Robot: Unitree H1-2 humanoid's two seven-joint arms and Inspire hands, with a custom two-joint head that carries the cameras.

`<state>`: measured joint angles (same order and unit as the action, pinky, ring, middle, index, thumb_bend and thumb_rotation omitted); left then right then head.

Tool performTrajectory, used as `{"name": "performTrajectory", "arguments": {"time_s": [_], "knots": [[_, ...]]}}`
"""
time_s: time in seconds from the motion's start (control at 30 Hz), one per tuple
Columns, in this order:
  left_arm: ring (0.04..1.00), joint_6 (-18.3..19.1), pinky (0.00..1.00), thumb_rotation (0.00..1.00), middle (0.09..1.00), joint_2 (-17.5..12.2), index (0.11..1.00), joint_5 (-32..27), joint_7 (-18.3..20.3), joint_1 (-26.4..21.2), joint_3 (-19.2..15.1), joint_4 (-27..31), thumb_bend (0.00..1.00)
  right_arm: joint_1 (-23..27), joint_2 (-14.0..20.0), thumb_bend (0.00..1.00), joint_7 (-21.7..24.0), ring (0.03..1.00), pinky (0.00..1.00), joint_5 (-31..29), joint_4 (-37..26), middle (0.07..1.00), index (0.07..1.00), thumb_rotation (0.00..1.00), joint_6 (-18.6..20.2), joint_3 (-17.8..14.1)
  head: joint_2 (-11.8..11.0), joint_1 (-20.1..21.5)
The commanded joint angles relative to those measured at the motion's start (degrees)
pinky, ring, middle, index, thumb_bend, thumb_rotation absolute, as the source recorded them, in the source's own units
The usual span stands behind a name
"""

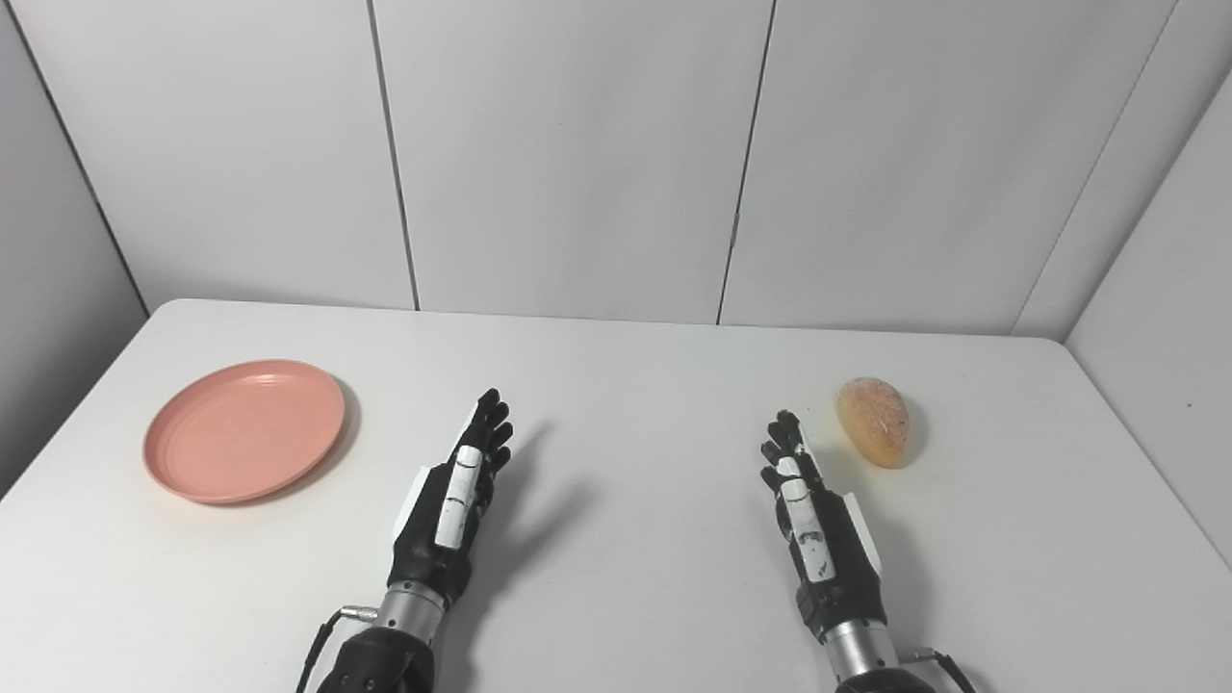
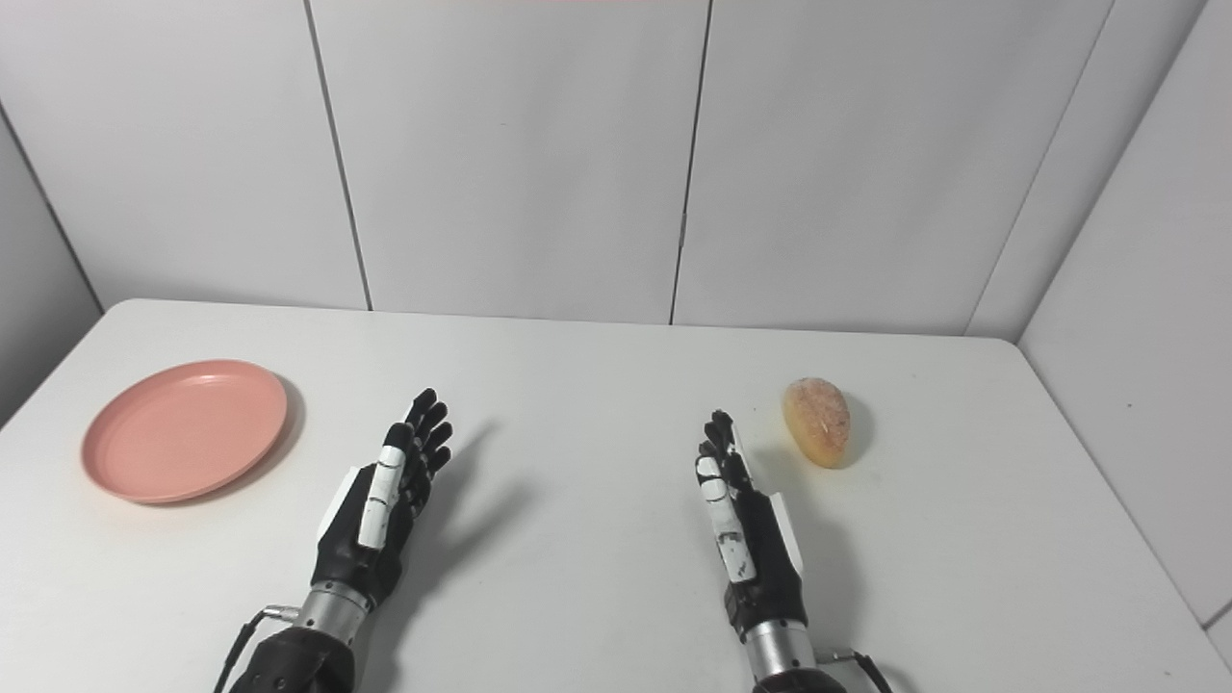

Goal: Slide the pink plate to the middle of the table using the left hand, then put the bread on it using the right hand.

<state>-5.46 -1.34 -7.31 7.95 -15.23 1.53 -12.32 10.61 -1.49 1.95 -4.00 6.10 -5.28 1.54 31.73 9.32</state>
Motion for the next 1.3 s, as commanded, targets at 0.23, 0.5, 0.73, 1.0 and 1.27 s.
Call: {"name": "performTrajectory", "arguments": {"time_s": [0.23, 0.5, 0.73, 1.0, 1.27], "knots": [[1.0, -1.2, 1.0, 1.0, 1.0, 0.2, 1.0, 0.1, 0.5, 1.3, 0.1, -1.4, 0.73, 1.6, -0.4, 0.6, -0.1, 1.0, 1.0, 0.1, -0.9, 1.0, 1.0, 0.92, -1.2, -0.2, 0.0, 0.0], [1.0, -1.1, 1.0, 1.0, 1.0, 0.1, 1.0, 0.2, 0.4, 1.3, 0.1, -1.3, 0.73, 1.7, -0.3, 0.61, 0.1, 1.0, 1.0, 0.2, -0.4, 1.0, 1.0, 0.93, -2.1, -0.2, 0.0, 0.0], [1.0, -0.8, 1.0, 1.0, 1.0, 0.1, 1.0, 0.1, 0.5, 1.3, 0.1, -1.2, 0.73, 1.7, -0.5, 0.61, 0.1, 1.0, 1.0, 0.0, -0.5, 1.0, 1.0, 0.92, -1.9, -0.2, 0.0, 0.0], [1.0, -1.4, 1.0, 1.0, 1.0, 0.1, 1.0, 0.0, 0.6, 1.2, 0.1, -1.6, 0.74, 1.7, -0.3, 0.61, 0.1, 1.0, 1.0, 0.1, -0.4, 1.0, 1.0, 0.92, -1.9, -0.2, -0.1, -0.1], [1.0, -1.0, 1.0, 1.0, 1.0, 0.2, 1.0, 0.0, 0.5, 1.3, 0.1, -1.1, 0.73, 1.6, -0.3, 0.61, 0.2, 1.0, 1.0, 0.0, -0.5, 1.0, 1.0, 0.91, -2.0, -0.2, 0.0, -0.1]]}}
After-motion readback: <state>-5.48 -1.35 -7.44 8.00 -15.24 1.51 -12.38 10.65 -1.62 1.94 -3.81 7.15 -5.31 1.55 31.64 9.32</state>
